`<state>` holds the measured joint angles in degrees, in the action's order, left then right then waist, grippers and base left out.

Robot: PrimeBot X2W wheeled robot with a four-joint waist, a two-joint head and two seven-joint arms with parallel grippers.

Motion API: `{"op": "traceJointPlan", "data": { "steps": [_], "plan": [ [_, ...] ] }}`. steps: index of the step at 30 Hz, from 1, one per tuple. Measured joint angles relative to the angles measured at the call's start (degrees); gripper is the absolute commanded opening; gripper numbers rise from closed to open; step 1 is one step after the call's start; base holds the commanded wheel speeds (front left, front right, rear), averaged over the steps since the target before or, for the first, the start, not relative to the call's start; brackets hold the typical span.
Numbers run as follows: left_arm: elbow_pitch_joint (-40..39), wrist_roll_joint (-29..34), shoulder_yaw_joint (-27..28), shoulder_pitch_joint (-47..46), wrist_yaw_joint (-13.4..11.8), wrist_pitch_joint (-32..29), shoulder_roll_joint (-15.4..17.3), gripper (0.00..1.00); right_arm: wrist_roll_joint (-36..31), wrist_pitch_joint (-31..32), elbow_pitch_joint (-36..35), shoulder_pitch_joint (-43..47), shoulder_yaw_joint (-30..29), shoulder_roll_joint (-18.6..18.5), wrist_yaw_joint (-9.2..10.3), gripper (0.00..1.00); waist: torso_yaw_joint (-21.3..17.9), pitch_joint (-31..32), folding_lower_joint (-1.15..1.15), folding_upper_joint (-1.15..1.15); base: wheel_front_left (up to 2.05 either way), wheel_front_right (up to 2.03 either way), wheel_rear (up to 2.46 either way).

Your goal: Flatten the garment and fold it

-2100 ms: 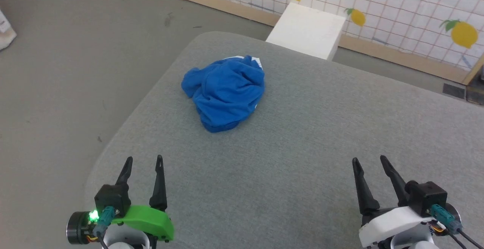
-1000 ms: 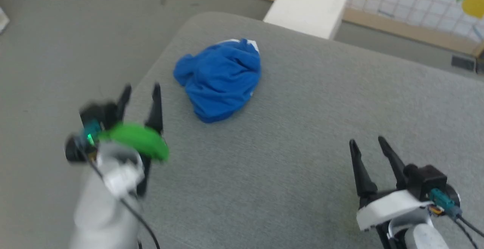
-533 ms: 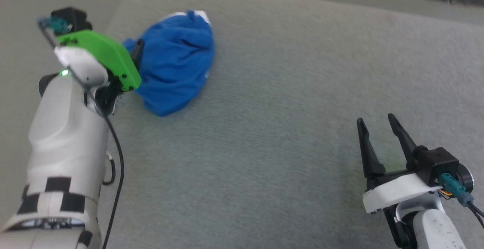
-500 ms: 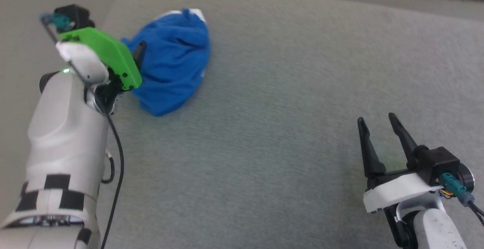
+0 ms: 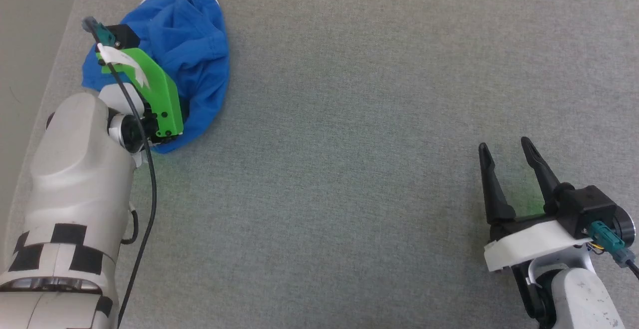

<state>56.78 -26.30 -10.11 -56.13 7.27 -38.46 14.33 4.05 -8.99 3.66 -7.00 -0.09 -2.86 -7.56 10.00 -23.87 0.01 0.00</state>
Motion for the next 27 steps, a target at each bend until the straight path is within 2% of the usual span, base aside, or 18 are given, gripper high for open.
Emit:
{"op": "traceJointPlan", "data": {
  "steps": [1, 10, 18, 27],
  "plan": [
    [-0.2, 0.0, -0.1, 0.0, 0.0, 0.4, 0.1, 0.00, 0.0, 0.0, 0.0, 0.0, 0.0, 0.0, 0.00, 1.00, 0.0, -0.1, 0.00, 0.00, 0.00, 0.00, 0.00],
    [-2.3, -1.4, 1.7, 1.1, -0.4, 13.4, -0.9, 0.00, 0.4, -0.1, 1.5, 0.0, 0.5, 0.0, 0.00, 1.00, 1.6, 2.2, 0.00, 0.00, 0.00, 0.00, 0.00],
    [-8.4, -1.0, 2.0, -2.8, -0.7, 23.1, 1.9, 0.00, 3.3, -2.2, 5.6, 0.0, 2.1, 0.0, 0.00, 1.00, 2.6, 7.6, 0.00, 0.00, 0.00, 0.00, 0.00],
    [-15.5, -1.8, -0.9, -5.3, -0.2, 24.4, 2.8, 0.00, 6.1, -4.2, 9.1, 0.2, 1.9, 0.0, 0.00, 1.00, 1.6, 14.1, -0.01, 0.00, 0.00, 0.00, 0.00]
  ]
}}
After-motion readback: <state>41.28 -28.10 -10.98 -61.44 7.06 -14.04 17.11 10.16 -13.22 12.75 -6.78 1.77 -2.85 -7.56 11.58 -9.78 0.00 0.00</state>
